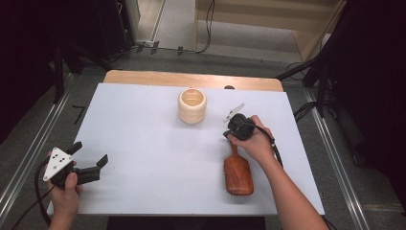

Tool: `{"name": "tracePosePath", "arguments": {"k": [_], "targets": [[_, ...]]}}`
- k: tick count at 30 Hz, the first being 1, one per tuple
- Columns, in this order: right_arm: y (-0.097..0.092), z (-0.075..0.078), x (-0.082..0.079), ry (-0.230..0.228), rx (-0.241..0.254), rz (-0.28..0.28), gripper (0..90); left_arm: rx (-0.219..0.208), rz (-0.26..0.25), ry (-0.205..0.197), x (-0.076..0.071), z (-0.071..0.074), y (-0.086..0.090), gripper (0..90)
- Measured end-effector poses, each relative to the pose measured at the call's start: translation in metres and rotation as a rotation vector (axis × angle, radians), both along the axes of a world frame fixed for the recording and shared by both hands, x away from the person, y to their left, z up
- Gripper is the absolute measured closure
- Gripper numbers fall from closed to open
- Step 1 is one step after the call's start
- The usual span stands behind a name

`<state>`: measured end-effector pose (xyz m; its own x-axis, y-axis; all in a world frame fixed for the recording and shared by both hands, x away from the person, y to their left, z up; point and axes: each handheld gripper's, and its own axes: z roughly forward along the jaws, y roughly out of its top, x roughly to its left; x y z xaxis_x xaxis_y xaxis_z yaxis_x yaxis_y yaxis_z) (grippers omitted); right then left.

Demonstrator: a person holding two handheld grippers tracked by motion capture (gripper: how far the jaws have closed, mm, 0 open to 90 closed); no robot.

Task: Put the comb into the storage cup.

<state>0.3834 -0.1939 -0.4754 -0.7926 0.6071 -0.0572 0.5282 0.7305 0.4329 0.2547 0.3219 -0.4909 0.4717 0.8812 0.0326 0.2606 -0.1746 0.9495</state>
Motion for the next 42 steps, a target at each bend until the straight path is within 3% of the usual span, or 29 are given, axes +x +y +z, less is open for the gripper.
{"name": "tracePosePath", "arguments": {"k": [9,25,37,42], "targets": [[-0.007,-0.008,0.012,0.016,0.000,-0.036,88.4,0.000,-0.001,0.000,0.000,0.000,0.000,0.0],[-0.035,-0.012,0.009,0.043,0.021,-0.108,88.4,0.000,-0.002,0.001,0.000,0.000,0.000,0.0],[-0.068,-0.016,-0.009,0.067,0.040,-0.151,88.4,0.000,0.000,0.000,0.000,0.000,0.000,0.0],[-0.084,-0.016,-0.025,0.077,0.043,-0.166,88.4,-0.001,0.001,0.001,0.000,0.000,-0.001,0.0]]}}
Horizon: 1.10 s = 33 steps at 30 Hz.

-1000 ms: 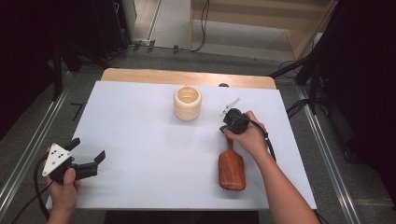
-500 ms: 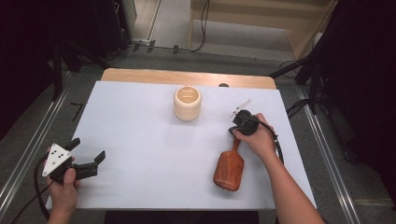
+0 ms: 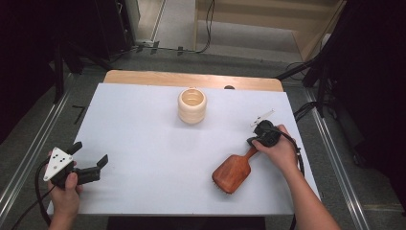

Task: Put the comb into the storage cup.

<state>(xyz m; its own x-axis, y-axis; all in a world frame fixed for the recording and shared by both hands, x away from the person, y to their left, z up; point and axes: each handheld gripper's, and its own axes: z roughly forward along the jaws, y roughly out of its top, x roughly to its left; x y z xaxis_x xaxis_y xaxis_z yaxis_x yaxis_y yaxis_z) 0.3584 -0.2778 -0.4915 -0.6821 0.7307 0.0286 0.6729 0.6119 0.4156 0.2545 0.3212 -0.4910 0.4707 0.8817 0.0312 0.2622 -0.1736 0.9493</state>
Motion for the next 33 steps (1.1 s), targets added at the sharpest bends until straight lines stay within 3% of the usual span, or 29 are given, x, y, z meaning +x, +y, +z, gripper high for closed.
{"name": "tracePosePath", "arguments": {"k": [15,33], "targets": [[-0.031,-0.003,-0.046,0.008,0.036,-0.006,88.4,0.004,0.005,-0.002,0.000,0.000,-0.001,0.0],[-0.030,-0.004,-0.078,0.015,0.046,0.076,88.4,0.004,0.001,-0.005,-0.001,0.000,0.000,0.0]]}}
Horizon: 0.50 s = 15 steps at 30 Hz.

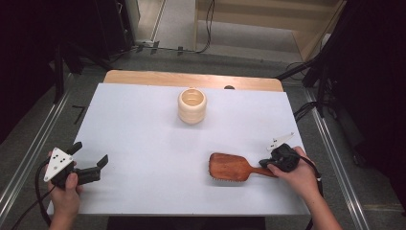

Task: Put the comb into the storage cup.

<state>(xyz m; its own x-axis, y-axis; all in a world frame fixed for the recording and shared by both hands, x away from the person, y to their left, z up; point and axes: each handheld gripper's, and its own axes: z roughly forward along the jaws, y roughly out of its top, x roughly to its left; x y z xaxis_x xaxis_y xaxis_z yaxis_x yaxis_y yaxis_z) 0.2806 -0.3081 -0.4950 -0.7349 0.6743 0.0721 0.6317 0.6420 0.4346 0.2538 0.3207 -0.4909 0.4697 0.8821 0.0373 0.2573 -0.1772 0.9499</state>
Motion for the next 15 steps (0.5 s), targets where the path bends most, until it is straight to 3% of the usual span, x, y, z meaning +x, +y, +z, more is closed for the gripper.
{"name": "tracePosePath", "arguments": {"k": [6,8,9,10,15], "targets": [[-0.001,0.001,-0.004,-0.009,-0.004,0.031,88.0,0.002,0.000,0.000,0.000,0.000,0.000,0.0],[-0.002,0.004,-0.004,-0.037,0.003,0.034,76.8,0.001,-0.001,0.001,0.000,0.000,0.000,0.0],[-0.002,0.004,-0.004,-0.037,0.003,0.034,76.8,0.001,-0.002,0.001,0.000,0.000,0.000,0.0],[-0.001,0.007,-0.004,-0.065,0.003,0.045,65.3,0.001,-0.001,0.001,0.000,0.000,0.000,0.0],[0.004,0.019,-0.004,-0.119,-0.024,0.079,30.8,0.003,-0.002,0.001,0.000,0.000,0.000,0.0]]}}
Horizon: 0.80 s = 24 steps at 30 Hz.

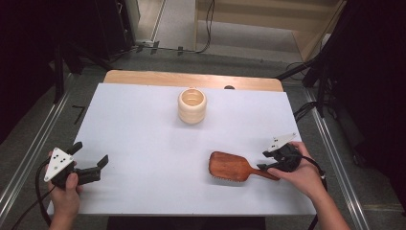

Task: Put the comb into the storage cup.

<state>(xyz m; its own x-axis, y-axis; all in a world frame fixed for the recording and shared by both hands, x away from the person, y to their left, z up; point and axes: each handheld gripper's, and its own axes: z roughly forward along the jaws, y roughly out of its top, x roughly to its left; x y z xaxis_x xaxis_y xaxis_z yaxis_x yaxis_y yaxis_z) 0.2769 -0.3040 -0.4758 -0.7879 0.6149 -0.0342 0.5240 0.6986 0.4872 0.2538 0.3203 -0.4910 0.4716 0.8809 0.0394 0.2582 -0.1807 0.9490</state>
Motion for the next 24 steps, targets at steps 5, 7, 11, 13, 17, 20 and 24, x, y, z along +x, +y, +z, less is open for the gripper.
{"name": "tracePosePath", "arguments": {"k": [5,7,11,13,17,20,24], "targets": [[0.000,0.008,0.002,-0.004,0.007,0.041,8.7,-0.002,-0.001,-0.001,0.000,0.000,0.000,0.0],[0.001,0.009,0.002,-0.009,0.011,0.050,3.5,-0.002,0.000,0.000,0.000,0.000,0.000,0.0],[0.008,0.010,-0.002,-0.031,-0.018,0.101,0.0,0.000,0.000,0.001,0.000,0.000,0.000,0.0],[0.010,0.008,-0.001,-0.004,-0.020,0.127,0.0,0.000,0.000,0.000,0.000,0.000,0.000,0.0],[0.014,0.003,-0.001,0.025,-0.030,0.155,0.0,-0.001,0.001,0.000,0.000,0.000,0.000,0.0],[0.017,0.000,-0.002,0.041,-0.035,0.177,2.9,0.000,0.000,0.001,0.000,0.000,0.000,0.0],[0.021,-0.003,-0.002,0.045,-0.041,0.197,12.2,-0.001,0.000,0.000,0.000,0.000,0.000,0.0]]}}
